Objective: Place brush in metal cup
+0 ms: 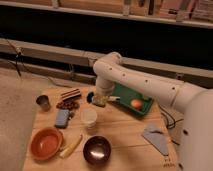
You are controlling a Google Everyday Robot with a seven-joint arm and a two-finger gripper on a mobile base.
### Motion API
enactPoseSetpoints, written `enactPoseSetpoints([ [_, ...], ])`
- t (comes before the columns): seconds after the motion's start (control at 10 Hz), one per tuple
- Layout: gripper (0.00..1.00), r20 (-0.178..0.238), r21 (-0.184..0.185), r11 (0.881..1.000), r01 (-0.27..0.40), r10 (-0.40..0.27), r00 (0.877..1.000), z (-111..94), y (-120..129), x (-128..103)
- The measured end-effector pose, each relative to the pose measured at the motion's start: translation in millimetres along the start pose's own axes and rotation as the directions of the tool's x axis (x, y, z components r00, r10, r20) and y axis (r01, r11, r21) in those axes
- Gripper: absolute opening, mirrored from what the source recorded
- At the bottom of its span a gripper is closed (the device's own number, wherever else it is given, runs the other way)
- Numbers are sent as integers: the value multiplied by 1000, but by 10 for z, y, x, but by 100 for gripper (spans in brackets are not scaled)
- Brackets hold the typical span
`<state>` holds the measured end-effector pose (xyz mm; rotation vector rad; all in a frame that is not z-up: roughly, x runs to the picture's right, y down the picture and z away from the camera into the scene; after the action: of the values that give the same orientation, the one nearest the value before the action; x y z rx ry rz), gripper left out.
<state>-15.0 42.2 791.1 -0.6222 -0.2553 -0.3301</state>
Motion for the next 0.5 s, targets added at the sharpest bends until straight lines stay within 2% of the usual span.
enactPoseSetpoints([
  [0.2,0,0,-21,999,49,-49,999,-38,-458,-45],
  [0.4,0,15,-39,994,106,-105,994,-37,-832,-307],
  [0.5,0,20,-44,991,123,-122,992,-38,-906,-418],
])
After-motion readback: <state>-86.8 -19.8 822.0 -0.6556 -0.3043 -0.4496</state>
